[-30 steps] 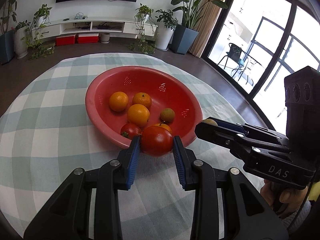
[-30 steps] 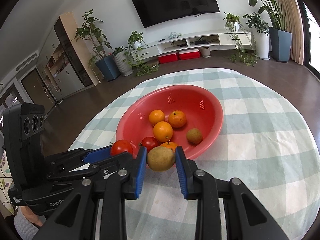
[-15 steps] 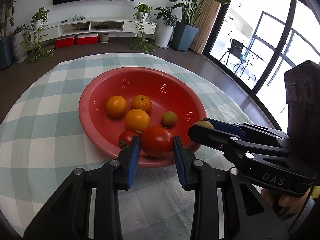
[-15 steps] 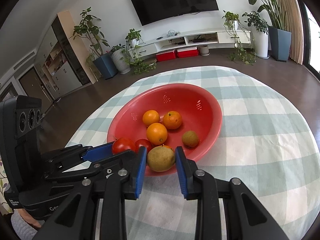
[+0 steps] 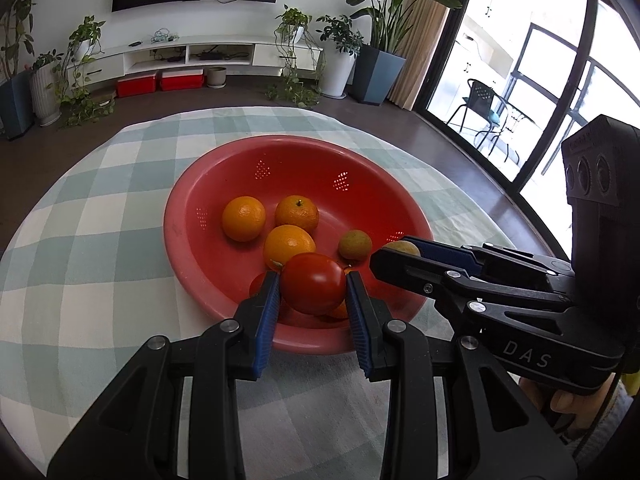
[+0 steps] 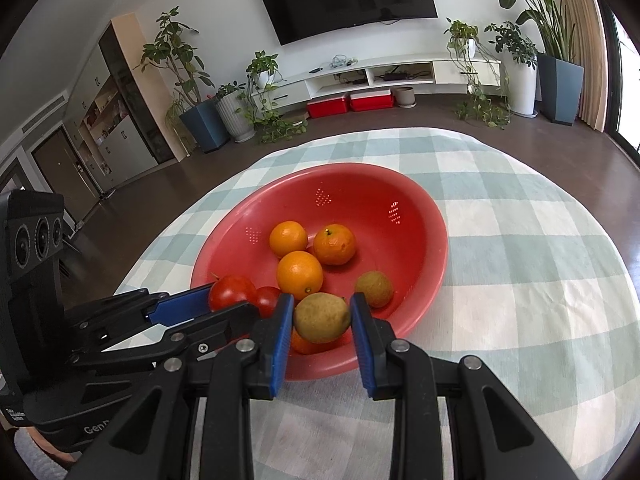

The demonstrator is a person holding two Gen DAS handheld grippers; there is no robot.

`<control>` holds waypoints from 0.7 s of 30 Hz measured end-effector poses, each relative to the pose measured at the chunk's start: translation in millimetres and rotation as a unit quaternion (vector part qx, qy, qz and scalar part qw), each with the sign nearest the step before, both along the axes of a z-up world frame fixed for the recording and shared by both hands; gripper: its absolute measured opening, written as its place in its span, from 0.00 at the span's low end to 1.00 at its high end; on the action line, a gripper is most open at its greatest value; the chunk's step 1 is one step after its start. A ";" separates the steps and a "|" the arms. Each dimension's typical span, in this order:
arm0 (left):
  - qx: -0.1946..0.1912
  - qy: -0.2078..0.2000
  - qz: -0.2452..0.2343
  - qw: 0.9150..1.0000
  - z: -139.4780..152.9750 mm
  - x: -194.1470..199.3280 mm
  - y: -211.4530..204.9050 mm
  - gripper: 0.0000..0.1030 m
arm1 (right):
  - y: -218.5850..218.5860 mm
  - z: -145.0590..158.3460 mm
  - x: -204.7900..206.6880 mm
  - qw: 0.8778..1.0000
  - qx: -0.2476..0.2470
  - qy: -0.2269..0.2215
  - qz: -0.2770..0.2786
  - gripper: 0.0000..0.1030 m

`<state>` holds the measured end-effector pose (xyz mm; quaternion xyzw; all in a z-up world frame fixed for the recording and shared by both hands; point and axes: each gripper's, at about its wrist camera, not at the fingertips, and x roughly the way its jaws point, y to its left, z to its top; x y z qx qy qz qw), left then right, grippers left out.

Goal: Organize fruits
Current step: 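Carry the tomato in the left tool while the right tool carries the brown fruit over the red bowl, then open both tools to drop the tomato and brown fruit into the red bowl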

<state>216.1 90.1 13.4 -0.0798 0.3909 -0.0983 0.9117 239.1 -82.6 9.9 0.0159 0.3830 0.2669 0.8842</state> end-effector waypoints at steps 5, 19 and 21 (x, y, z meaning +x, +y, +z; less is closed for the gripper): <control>0.009 -0.004 0.006 1.000 -1.0 2.1 0.2 0.30 | 2.6 -2.3 4.2 1.000 -0.005 -0.002 -0.001 0.31; 0.036 -0.016 0.024 0.999 -0.9 3.0 0.7 0.42 | 5.8 -5.7 8.9 1.000 -0.016 -0.014 -0.008 0.31; 0.040 -0.020 0.028 0.999 0.1 2.5 1.2 0.47 | 4.7 -4.9 8.2 1.000 -0.017 -0.017 -0.010 0.31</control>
